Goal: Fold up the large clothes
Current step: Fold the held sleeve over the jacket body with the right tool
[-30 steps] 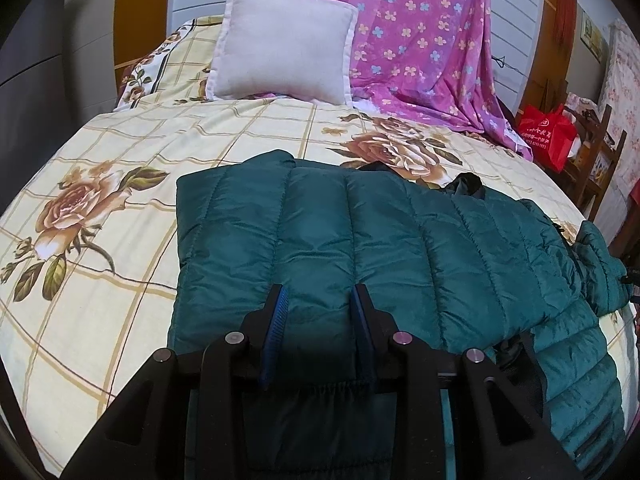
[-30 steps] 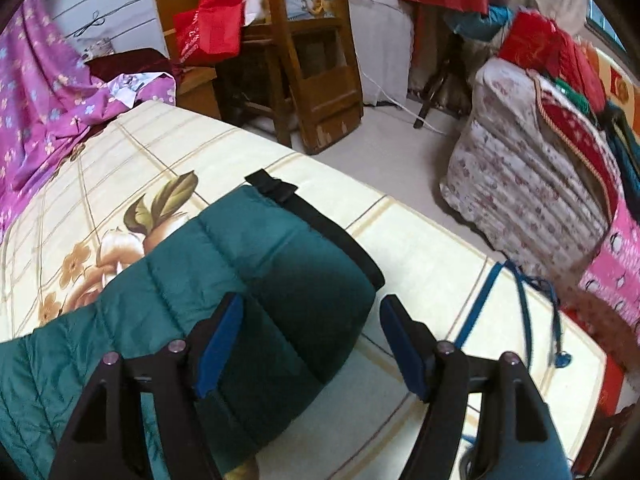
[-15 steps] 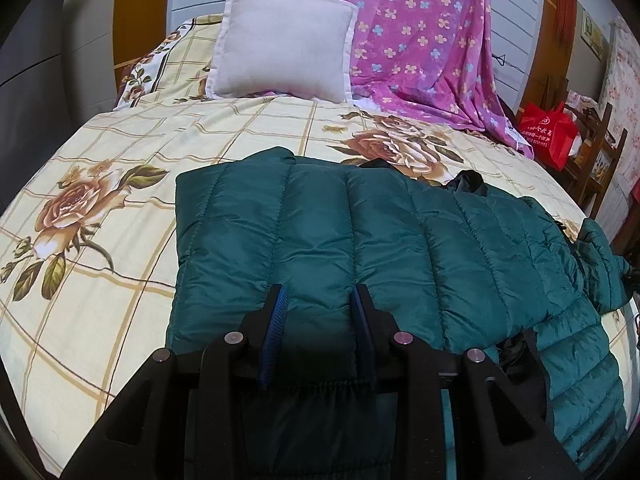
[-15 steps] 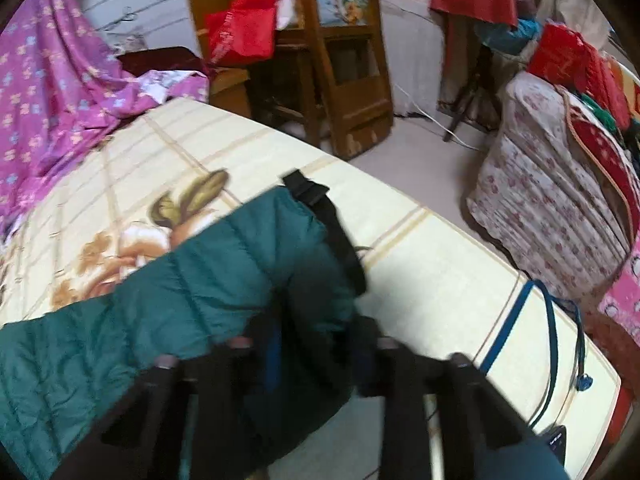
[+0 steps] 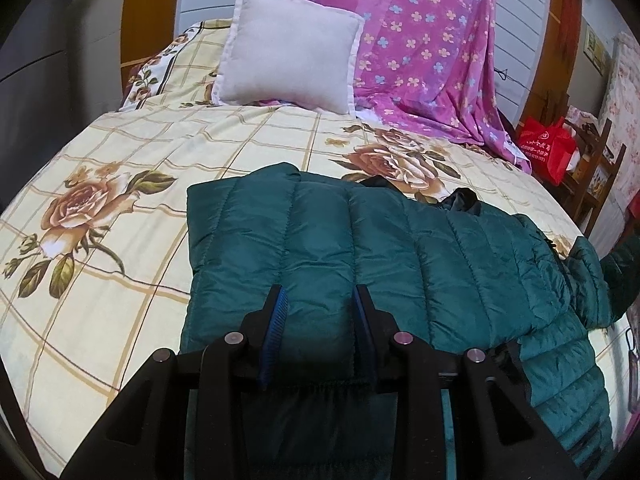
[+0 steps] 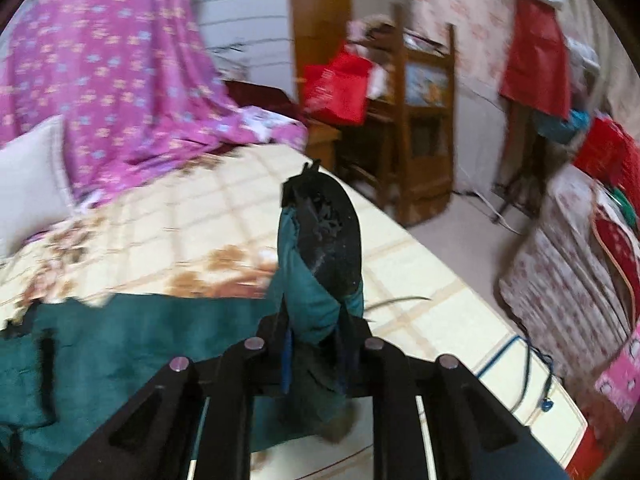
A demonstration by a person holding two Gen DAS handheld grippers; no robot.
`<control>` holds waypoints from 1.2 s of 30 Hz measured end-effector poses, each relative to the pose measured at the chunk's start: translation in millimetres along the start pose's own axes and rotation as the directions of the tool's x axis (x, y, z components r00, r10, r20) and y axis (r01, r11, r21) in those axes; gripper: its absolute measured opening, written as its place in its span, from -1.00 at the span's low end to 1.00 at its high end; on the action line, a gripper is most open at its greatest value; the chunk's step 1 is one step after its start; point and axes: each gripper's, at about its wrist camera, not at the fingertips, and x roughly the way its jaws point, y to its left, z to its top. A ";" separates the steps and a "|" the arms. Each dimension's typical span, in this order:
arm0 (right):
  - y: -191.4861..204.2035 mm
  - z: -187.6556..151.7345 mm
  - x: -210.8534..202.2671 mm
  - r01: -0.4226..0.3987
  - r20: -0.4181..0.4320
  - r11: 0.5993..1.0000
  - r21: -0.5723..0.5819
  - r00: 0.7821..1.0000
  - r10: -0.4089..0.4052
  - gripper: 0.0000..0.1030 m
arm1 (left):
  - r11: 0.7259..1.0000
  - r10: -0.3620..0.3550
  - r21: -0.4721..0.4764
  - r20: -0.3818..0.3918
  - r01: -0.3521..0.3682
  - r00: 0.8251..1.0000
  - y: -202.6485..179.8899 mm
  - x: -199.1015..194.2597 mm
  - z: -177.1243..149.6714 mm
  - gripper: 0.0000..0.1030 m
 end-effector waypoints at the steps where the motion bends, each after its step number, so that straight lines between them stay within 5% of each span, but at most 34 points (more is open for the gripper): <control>1: 12.1 1.5 -8.4 -0.028 0.007 0.999 -0.018 1.000 0.028 -0.71 | 1.000 -0.001 -0.006 -0.003 0.001 1.000 1.0 -0.4 0.5 -0.78; 15: 193.7 -13.7 -63.2 -0.348 -0.079 0.910 -0.226 0.938 0.339 -0.73 | 0.998 -0.020 -0.066 0.029 0.022 0.999 12.6 -18.4 10.3 -0.78; 27: 332.4 -81.6 -55.7 -0.569 -0.261 0.771 -0.286 0.820 0.509 -0.73 | 0.997 -0.023 -0.078 0.008 0.023 1.000 15.7 -12.6 8.4 -0.78; 36: 383.2 -124.0 -41.9 -0.650 -0.364 0.712 -0.264 0.751 0.551 -0.73 | 0.997 -0.026 -0.079 0.005 0.026 1.000 15.1 -10.5 7.3 -0.78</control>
